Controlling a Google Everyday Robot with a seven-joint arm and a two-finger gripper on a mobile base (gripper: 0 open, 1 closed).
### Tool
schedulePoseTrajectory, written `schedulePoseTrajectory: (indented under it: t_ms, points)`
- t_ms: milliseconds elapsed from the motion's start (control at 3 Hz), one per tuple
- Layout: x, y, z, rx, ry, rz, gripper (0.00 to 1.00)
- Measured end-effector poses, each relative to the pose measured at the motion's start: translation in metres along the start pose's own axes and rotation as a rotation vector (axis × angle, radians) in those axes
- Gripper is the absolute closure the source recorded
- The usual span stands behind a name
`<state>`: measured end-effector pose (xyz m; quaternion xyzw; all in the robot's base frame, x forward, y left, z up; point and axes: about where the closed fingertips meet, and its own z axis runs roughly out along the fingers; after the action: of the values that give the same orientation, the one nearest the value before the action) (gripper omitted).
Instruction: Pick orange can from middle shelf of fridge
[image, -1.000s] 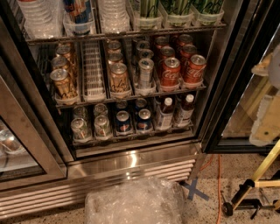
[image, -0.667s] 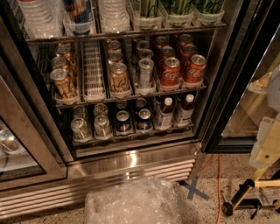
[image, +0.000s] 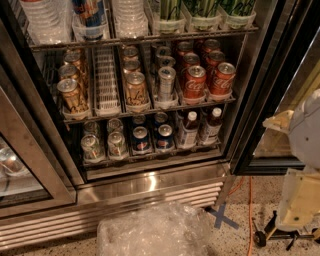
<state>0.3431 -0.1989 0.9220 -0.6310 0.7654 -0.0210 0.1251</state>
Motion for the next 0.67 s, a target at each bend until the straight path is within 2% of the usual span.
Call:
schedulePoseTrajectory:
  t_ms: [333,667]
  points:
    - [-0.014,0.021,-0.003,-0.002,-0.002,-0.043,0.0]
    - [-0.022,0.032,-0.006,0.0,-0.004,-0.068,0.0]
